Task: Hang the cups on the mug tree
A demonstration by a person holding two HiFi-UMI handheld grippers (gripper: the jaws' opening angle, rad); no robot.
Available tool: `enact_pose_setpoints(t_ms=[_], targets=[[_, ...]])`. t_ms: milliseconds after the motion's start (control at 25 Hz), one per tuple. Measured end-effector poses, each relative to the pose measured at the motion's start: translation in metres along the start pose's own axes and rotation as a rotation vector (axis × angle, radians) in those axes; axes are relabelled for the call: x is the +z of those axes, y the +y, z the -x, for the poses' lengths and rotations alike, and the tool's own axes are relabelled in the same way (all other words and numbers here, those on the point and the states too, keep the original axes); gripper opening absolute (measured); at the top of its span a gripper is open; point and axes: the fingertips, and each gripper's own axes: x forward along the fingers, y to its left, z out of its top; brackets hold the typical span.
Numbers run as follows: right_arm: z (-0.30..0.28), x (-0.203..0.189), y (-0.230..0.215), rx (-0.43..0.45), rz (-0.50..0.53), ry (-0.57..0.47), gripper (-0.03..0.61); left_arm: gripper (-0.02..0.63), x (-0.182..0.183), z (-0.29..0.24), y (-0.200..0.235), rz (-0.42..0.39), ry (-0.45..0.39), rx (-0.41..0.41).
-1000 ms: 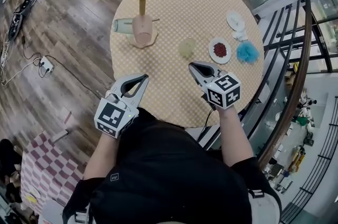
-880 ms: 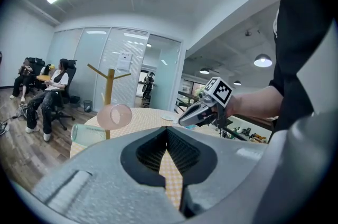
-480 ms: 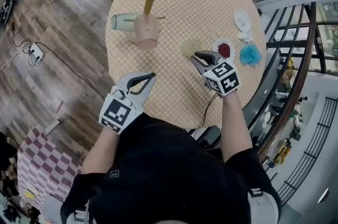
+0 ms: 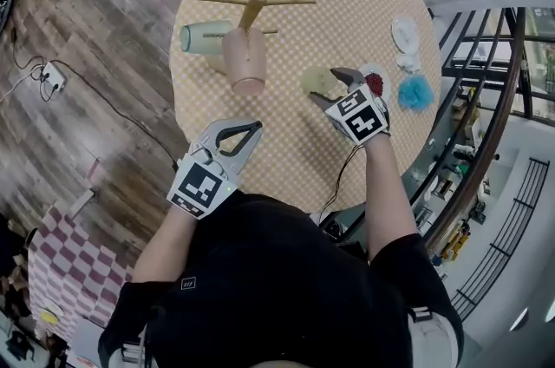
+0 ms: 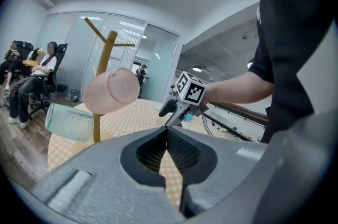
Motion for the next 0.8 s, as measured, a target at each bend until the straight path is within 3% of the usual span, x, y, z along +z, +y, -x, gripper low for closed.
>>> enact_pose_setpoints(t_ms=[440, 800], targets=[[-0.019, -0.002, -0.027, -0.046, 0.101, 0.114, 0.330, 0.006, -0.011, -0.012, 0.000, -0.004, -0.004, -0.052], [-0.028, -0.014, -0.021, -0.018, 0.075, 0.150, 0.348, 0.006, -0.010, -0.014, 0.003, 0.005, -0.005, -0.050]])
